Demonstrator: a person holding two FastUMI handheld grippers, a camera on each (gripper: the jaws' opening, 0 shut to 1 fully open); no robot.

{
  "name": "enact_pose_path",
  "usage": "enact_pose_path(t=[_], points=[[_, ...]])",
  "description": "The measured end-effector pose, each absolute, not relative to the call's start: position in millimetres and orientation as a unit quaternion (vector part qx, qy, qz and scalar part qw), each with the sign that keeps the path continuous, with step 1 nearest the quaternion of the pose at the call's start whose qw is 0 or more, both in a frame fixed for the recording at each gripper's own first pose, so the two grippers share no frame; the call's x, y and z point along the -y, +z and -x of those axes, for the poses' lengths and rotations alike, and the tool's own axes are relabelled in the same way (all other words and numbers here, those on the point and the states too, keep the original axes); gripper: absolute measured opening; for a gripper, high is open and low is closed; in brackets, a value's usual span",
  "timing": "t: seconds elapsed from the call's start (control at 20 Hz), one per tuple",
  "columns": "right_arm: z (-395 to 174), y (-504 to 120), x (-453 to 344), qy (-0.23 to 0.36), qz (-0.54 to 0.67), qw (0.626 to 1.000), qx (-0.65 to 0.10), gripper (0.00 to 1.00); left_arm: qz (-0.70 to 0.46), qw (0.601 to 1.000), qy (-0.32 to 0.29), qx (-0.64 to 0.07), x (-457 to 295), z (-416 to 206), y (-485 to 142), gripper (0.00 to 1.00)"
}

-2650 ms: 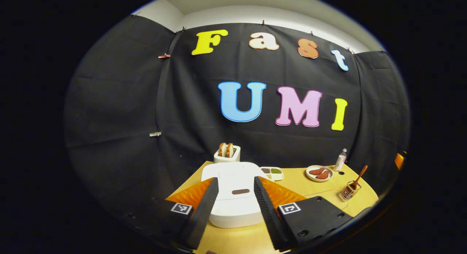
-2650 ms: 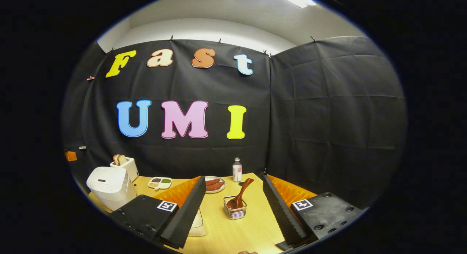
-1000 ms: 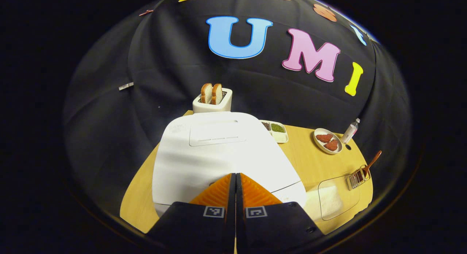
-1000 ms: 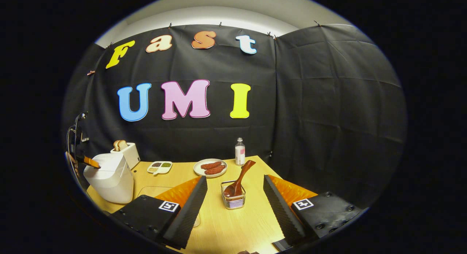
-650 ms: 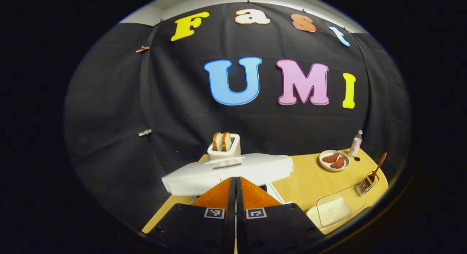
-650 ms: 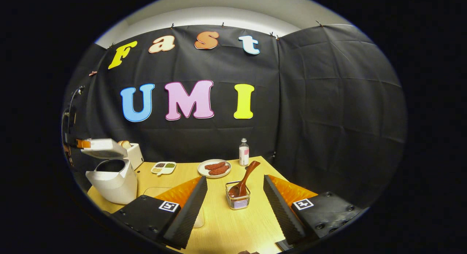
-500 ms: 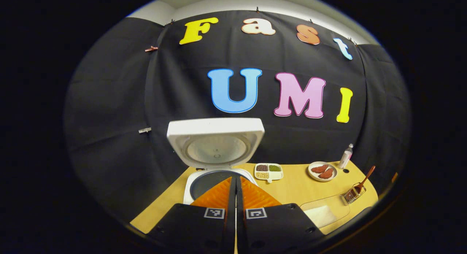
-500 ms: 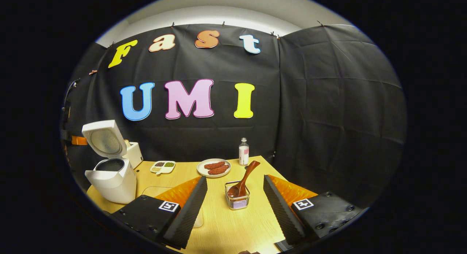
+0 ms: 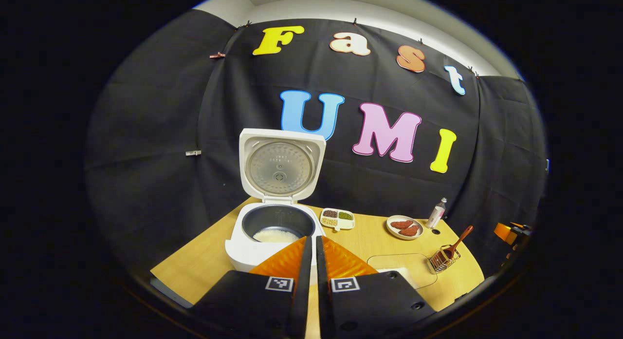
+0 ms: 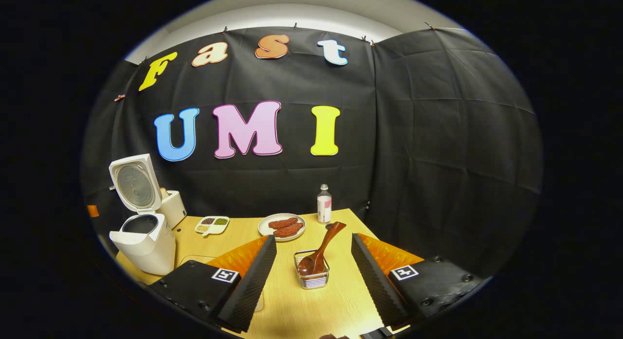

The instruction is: Close the left gripper, press the button to open the rice cooker; take a wooden spoon from the chopstick holder with the right hand, scoop a spoonful of rice and pour it into the rice cooker, then put the wooden spoon back into the chopstick holder.

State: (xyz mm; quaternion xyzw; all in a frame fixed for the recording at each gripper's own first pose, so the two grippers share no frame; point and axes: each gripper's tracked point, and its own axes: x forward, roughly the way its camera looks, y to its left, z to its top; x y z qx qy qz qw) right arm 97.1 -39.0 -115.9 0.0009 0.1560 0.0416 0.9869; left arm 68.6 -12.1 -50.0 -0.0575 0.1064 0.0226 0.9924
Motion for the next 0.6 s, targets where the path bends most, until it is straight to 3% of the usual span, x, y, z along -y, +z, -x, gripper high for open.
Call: enact_pose_path(t=[0.15,0.25,0.3,0.4,0.6], points=[[-116,-127,43,0.05,0.002,0.985,-0.164,0.98,0.058,0.992,0.027,-0.111,15,-59,-62,0.24],[-126,-138,46,0.056,-0.002,0.983,-0.176,0.97,0.061,0.991,0.035,-0.116,19,-52,-67,0.51],[-131,-144,46,0.063,-0.005,0.981,-0.183,0.97,0.065,0.99,0.038,-0.118,24,-49,-71,0.75],[-141,-155,46,0.076,-0.015,0.978,-0.195,0.97,0.068,0.989,0.051,-0.122,29,-44,-77,0.93],[-166,-192,52,0.089,-0.041,0.965,-0.243,0.97,0.057,0.986,0.086,-0.129,39,-40,-85,0.95]])
